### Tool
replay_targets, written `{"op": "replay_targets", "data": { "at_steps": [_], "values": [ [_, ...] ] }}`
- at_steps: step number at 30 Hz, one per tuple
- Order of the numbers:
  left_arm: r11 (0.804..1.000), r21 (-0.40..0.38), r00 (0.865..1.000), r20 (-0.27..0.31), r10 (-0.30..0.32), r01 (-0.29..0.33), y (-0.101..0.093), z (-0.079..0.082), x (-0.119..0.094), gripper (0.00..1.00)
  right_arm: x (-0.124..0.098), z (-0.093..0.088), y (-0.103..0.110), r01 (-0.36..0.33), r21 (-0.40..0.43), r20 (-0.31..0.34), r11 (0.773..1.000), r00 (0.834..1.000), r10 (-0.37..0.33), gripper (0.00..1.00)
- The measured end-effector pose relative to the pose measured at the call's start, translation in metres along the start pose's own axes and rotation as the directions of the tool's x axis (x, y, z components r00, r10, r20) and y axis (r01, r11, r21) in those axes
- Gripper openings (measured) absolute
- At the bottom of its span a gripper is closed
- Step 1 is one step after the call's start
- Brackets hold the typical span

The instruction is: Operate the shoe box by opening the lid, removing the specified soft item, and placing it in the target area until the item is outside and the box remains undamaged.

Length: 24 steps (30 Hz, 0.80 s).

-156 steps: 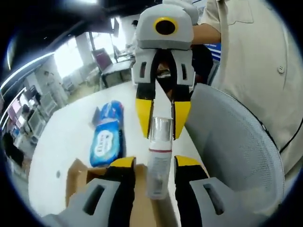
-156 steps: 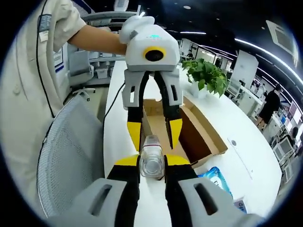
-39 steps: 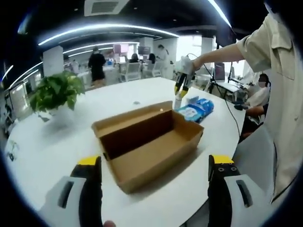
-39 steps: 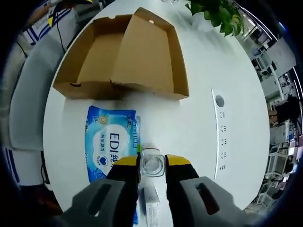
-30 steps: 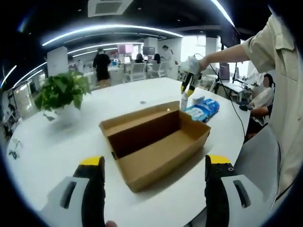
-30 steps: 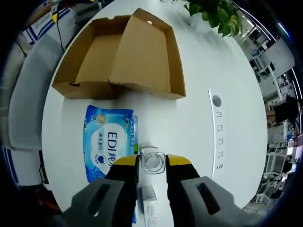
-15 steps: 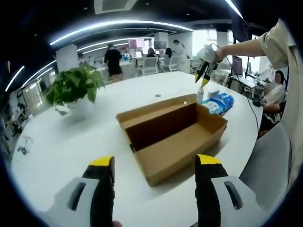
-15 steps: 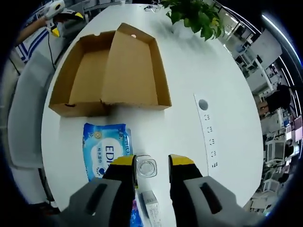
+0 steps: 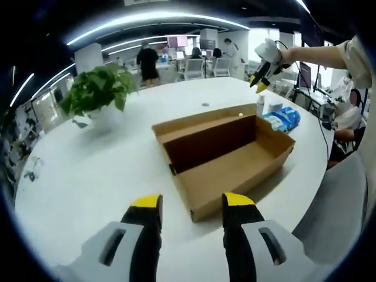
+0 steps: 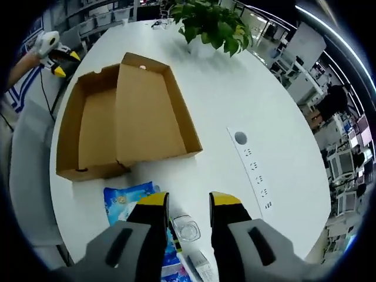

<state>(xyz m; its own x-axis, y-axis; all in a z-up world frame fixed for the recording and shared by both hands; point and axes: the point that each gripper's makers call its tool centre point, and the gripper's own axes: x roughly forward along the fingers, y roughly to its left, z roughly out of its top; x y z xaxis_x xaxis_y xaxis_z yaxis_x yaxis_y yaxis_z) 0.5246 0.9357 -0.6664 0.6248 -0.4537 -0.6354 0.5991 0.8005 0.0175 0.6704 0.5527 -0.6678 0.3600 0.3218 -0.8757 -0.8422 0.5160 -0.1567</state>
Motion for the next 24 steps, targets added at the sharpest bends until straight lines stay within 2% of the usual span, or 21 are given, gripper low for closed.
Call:
{"op": "replay_targets", "data": {
  "at_steps": [5, 7, 11, 21, 24],
  "values": [
    [0.999, -0.036, 1.0, -0.023, 0.007, -0.008, 0.003, -0.007, 0.007, 0.26, 0.01, 0.003, 0.002, 0.022, 0.066, 0.007, 0.998, 1.0, -0.022, 0.24],
    [0.998, -0.059, 0.999, -0.032, 0.013, -0.015, 0.004, -0.009, 0.011, 0.22, 0.015, 0.005, 0.004, 0.026, 0.069, 0.004, 0.997, 1.0, -0.026, 0.24],
    [0.995, -0.092, 0.999, -0.045, 0.027, -0.031, 0.007, -0.013, 0.017, 0.18, 0.027, 0.015, 0.008, 0.027, 0.125, 0.027, 0.992, 0.999, -0.031, 0.24],
    [0.99, -0.133, 0.996, -0.084, 0.04, -0.051, 0.011, -0.019, 0.031, 0.16, 0.047, 0.029, 0.007, 0.052, 0.232, 0.054, 0.971, 0.996, -0.066, 0.25],
    [0.987, -0.152, 0.994, -0.101, 0.037, -0.052, 0.011, -0.023, 0.035, 0.12, 0.054, 0.031, 0.007, 0.05, 0.262, 0.056, 0.964, 0.996, -0.067, 0.25]
  ]
}}
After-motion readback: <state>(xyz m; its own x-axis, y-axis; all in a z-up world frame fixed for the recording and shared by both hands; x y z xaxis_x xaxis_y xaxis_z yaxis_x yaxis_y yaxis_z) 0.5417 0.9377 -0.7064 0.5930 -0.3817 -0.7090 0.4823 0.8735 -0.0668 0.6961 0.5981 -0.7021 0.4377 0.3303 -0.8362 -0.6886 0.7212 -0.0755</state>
